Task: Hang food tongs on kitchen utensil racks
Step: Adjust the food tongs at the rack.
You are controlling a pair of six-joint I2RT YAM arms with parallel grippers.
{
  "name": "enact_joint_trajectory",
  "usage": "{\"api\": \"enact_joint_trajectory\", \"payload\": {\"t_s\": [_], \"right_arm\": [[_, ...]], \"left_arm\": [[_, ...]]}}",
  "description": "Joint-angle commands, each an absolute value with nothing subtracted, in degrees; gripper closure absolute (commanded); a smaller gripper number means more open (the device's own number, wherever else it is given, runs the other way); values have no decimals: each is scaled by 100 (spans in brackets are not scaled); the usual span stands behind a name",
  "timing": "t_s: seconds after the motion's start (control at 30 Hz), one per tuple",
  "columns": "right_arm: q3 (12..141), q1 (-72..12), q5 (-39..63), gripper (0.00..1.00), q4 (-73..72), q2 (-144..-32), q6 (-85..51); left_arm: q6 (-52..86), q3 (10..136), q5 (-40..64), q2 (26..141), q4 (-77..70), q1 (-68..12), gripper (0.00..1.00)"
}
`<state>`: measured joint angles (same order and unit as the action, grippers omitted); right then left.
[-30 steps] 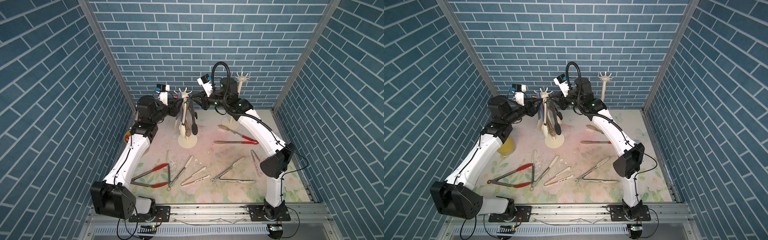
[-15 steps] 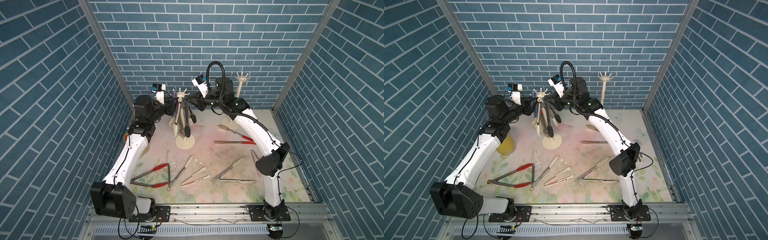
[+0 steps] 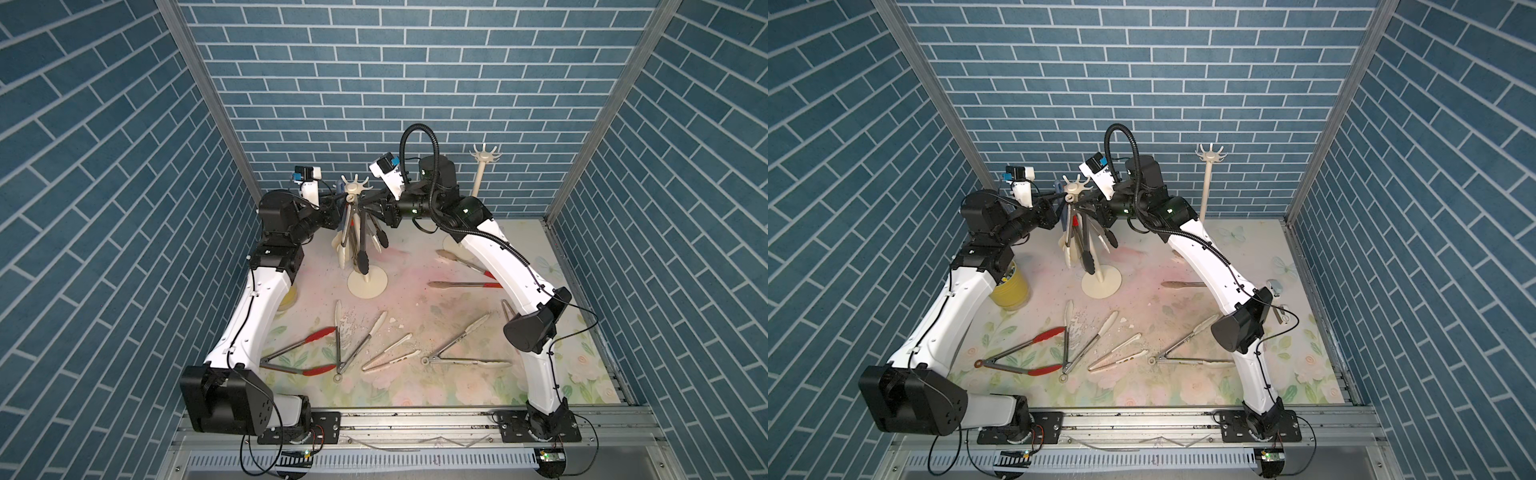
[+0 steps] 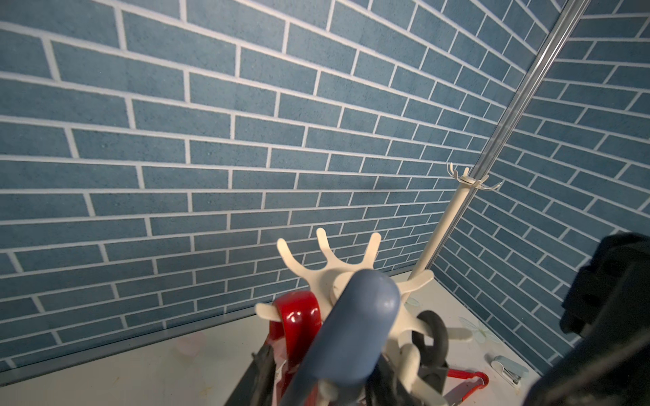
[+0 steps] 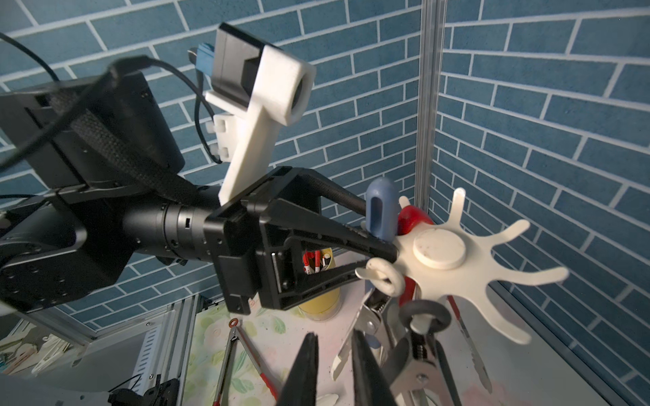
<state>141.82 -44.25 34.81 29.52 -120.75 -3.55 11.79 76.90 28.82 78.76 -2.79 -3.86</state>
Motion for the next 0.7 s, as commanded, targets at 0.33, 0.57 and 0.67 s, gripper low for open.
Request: {"api": "enact_joint_trajectory", "payload": {"t_s": [0.33,0.57,0.67], "right_arm": [[12300,-4057,2864,55,3410,-10327,-121],[10817,-3537,2429,50,3225,-9289,-512],[10255,-3333,2251,50,3226,-8944,-645]], "left_arm": [[1452,7461,3281,7489,-826,-246,49],[1593,7401,3444,7305,-907,-242,38],[1617,7311,3433,7143,-910,-242,29]]}}
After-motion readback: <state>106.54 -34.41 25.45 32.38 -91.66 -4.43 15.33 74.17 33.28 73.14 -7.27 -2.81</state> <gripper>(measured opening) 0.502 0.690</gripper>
